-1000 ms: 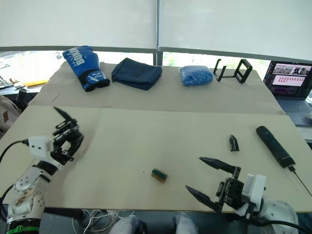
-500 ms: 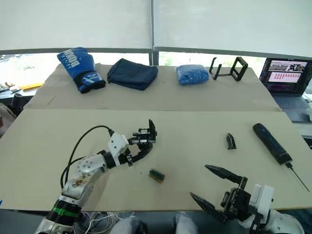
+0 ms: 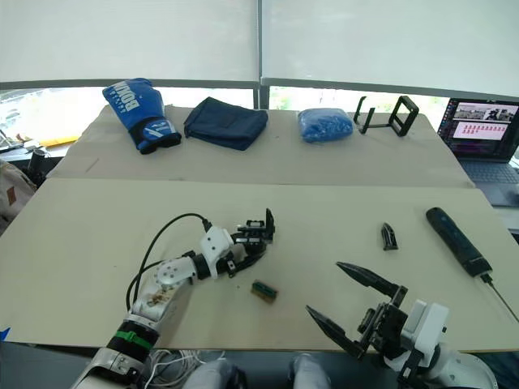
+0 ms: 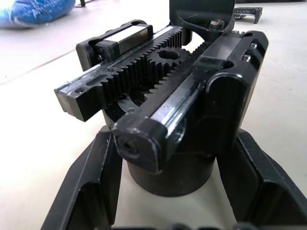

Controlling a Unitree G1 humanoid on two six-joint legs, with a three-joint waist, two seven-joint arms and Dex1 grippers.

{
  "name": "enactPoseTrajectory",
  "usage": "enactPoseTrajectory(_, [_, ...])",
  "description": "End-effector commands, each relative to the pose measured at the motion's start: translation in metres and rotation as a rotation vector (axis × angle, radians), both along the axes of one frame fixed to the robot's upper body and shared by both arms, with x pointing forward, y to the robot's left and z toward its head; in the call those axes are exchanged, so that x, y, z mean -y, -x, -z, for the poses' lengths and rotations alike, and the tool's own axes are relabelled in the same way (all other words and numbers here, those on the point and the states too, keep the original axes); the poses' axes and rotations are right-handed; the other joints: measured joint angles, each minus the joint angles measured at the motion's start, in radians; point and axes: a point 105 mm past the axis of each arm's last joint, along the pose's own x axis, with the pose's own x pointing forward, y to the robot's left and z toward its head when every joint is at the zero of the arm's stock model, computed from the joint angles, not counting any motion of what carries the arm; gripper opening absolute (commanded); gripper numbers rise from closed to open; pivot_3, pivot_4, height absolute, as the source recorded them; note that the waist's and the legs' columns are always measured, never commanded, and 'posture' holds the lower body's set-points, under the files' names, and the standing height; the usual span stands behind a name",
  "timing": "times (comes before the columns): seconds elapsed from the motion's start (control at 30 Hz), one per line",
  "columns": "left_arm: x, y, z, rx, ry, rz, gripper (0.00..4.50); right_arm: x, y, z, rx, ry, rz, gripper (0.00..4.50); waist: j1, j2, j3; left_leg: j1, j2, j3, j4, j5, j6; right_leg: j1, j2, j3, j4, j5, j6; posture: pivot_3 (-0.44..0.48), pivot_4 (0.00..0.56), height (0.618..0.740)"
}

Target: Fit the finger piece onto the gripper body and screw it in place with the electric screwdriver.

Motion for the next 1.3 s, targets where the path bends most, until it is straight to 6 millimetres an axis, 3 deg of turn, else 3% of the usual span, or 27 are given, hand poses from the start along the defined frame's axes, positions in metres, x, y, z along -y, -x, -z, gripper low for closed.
enactPoseTrajectory(0.03, [0.006,-0.003,-0.010,0.053,0.020,0.012,2.34,-0.001,0.002,-0.008,0.043,0.020,-0.011,4.50,0.004,0.000,0.000,0.000,0.000,0.000,0.000,0.000,0.000,0.000,0.000,0.000,0.000,0.000,0.000,0.000,0.150,0.740])
enactPoseTrajectory(0.13, [0.002,-0.003,-0.006,0.029,0.031,0.004,2.34,0.000,-0.002,-0.008,0.047,0.021,-0.007,4.50,0.008,0.000,0.000,0.000,0.000,0.000,0.001,-0.001,0.001,0.000,0.000,-0.001,0.000,0.000,0.000,0.000,0.150,0.740])
enactPoseTrajectory(0.2, [-0.002,-0.002,-0.006,0.020,0.044,0.000,3.37,0.000,-0.003,-0.008,0.049,0.019,-0.006,4.50,0.008,0.001,0.000,0.000,0.000,0.000,0.001,-0.001,0.001,0.000,0.000,-0.001,0.000,0.000,0.000,0.000,0.150,0.740])
enactPoseTrajectory(0.3, [-0.012,0.001,0.000,-0.009,0.036,0.004,4.45,0.000,-0.005,-0.008,0.050,0.016,-0.008,4.50,0.007,0.001,0.000,0.000,0.000,0.000,0.001,-0.001,0.001,0.000,0.000,-0.001,0.000,0.000,0.000,0.000,0.150,0.740])
enactPoseTrajectory(0.43, [-0.037,0.006,0.001,-0.063,-0.009,0.075,4.45,0.001,-0.005,-0.006,0.049,0.010,-0.005,4.50,-0.005,0.001,-0.001,0.000,0.000,-0.001,0.001,0.000,0.001,0.000,0.000,-0.001,0.000,0.000,0.000,0.000,0.150,0.740])
enactPoseTrajectory(0.7, [-0.054,-0.006,-0.012,-0.114,-0.084,0.250,4.45,-0.004,-0.004,-0.008,0.043,0.012,-0.016,4.50,-0.006,0.003,-0.002,0.000,0.000,-0.001,0.001,0.000,0.001,0.000,0.002,-0.003,0.001,-0.004,0.006,0.000,0.150,0.740])
enactPoseTrajectory(0.87, [-0.039,-0.011,-0.015,-0.109,-0.149,0.421,4.45,-0.006,-0.001,-0.013,0.036,0.034,-0.031,4.50,-0.006,0.003,-0.002,-0.002,-0.002,0.000,0.003,0.000,0.001,0.000,0.003,-0.003,0.001,-0.003,0.004,0.000,0.150,0.740])
enactPoseTrajectory(1.03, [-0.025,-0.025,-0.018,-0.113,-0.157,0.445,4.45,-0.003,-0.002,-0.019,0.051,0.056,-0.014,4.50,-0.006,0.002,-0.002,-0.006,-0.002,-0.002,0.007,-0.001,0.003,0.000,0.004,-0.004,0.001,-0.002,0.002,0.000,0.150,0.740])
enactPoseTrajectory(1.3, [-0.012,-0.029,-0.013,-0.138,-0.164,0.471,4.45,0.003,0.003,-0.018,0.058,0.082,0.019,4.50,-0.015,0.002,-0.001,-0.011,-0.002,-0.005,0.012,-0.002,0.005,-0.001,0.004,-0.007,0.001,-0.001,0.003,0.000,0.150,0.740])
